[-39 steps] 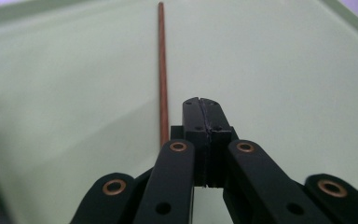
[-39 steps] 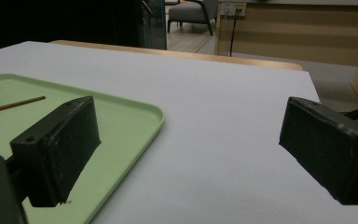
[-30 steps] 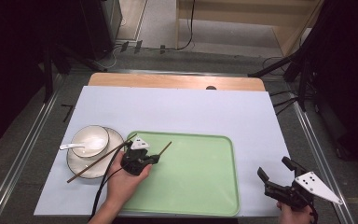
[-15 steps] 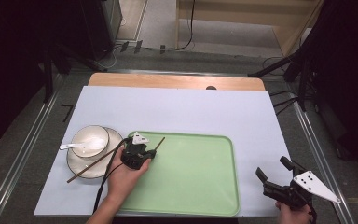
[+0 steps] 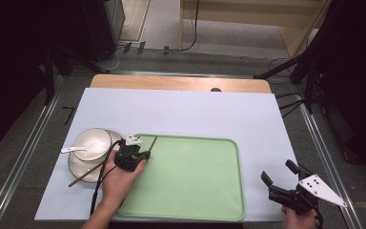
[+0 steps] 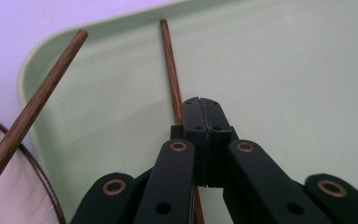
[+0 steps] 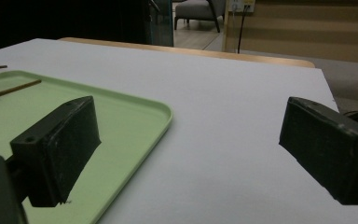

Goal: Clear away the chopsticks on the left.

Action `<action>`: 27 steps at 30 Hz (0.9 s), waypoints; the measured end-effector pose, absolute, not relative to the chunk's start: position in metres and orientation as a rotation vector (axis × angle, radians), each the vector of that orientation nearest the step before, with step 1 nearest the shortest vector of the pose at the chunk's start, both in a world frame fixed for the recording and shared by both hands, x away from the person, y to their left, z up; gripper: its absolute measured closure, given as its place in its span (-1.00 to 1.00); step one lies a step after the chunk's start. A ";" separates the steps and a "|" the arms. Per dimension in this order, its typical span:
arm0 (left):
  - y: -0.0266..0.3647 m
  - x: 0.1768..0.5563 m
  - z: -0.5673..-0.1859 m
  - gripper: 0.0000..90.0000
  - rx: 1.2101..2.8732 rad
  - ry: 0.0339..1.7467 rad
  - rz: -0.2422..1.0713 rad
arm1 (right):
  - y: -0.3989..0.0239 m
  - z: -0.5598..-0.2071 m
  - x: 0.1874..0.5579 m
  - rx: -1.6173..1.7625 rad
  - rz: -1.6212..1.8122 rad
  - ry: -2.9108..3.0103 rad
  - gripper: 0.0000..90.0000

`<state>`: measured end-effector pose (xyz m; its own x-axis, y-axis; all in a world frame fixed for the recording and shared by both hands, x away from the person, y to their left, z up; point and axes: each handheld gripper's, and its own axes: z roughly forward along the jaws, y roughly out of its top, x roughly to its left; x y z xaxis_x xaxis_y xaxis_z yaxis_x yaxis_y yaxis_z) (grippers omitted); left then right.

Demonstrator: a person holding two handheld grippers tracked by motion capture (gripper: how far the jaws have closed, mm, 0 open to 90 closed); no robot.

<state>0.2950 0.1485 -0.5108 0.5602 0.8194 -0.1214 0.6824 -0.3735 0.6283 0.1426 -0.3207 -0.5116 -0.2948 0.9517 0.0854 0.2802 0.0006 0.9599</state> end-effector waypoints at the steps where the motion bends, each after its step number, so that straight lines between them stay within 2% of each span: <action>1: 0.150 0.294 -0.510 1.00 2.159 1.206 0.293 | -0.321 -0.512 0.143 1.289 1.324 1.633 -0.89; 17: 0.181 0.275 -0.513 1.00 2.111 1.270 0.289 | -0.320 -0.512 0.143 1.284 1.324 1.639 -0.89; 27: 0.184 0.266 -0.514 1.00 2.097 1.244 0.285 | -0.319 -0.512 0.143 1.285 1.319 1.639 -0.89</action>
<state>0.2657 0.1841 -0.5141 0.5209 0.8412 -0.1455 0.6941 -0.3181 0.6457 0.1428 -0.3190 -0.5115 -0.2961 0.9518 0.0802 0.2817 0.0067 0.9595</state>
